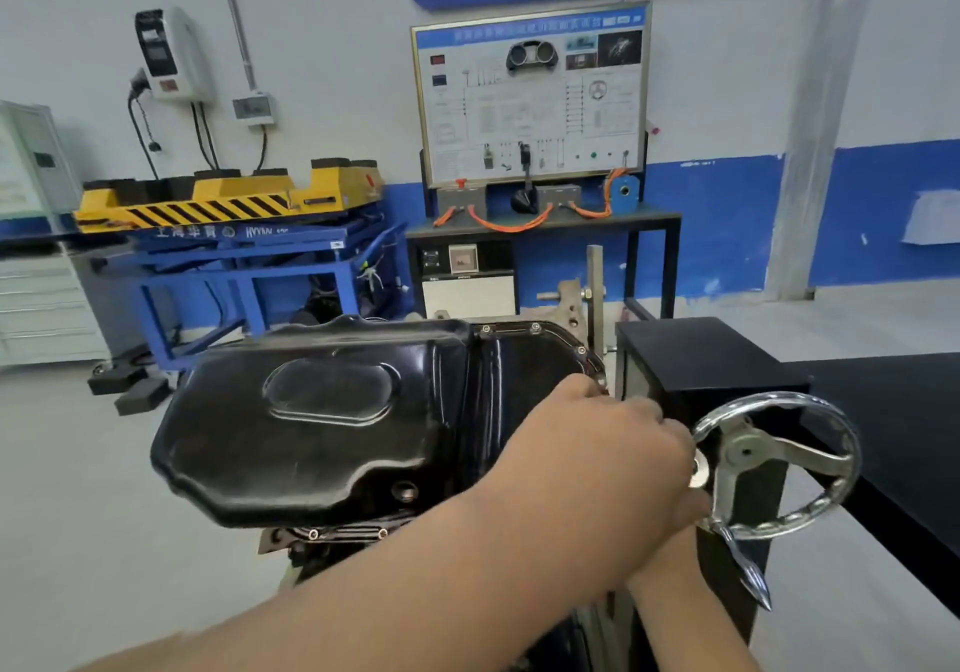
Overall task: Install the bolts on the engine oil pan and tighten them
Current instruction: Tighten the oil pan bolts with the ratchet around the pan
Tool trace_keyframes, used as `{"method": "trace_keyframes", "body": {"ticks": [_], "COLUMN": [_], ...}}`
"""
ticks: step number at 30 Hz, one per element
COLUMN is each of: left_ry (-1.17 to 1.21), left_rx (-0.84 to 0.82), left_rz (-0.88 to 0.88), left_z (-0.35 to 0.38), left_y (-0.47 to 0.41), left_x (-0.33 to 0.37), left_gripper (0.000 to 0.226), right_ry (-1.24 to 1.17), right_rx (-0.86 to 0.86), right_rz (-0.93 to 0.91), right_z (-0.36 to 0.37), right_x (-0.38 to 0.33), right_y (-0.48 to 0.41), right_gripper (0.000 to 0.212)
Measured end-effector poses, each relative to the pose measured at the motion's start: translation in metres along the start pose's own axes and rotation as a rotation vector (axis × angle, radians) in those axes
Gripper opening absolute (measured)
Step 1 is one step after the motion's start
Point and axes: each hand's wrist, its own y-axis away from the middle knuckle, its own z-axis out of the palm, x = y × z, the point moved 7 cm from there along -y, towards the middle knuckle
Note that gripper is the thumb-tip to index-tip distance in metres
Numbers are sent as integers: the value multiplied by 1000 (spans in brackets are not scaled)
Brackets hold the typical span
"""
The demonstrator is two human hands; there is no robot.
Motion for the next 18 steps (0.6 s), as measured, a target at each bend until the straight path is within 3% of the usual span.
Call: {"method": "trace_keyframes", "body": {"ticks": [4,7,9,12,15,18], "left_ry": [-11,-40,10,114,133,55], "left_rx": [-108,-160,-139,-107,-73,-37], "left_rz": [77,110,107,123,107,9], "left_z": [-8,-15,-12,-3,-4,-10], "left_y": [-7,-8,0,16,27,25], "left_x": [-6,-13,-12,-3,-9,-32], "left_gripper": [37,37,33,30,34,32], "right_ry": [-79,-505,-664,-465,-240,-201], "right_rx": [27,37,-18,-19,-121,-131], "right_rz": [-26,-65,-63,-227,-291,-226], "right_z": [-13,-23,-22,-30,-28,-27], "right_x": [5,6,7,-6,-17,-19], "right_y": [-6,4,8,13,4,-7], "right_gripper": [27,16,28,36,19,41]}}
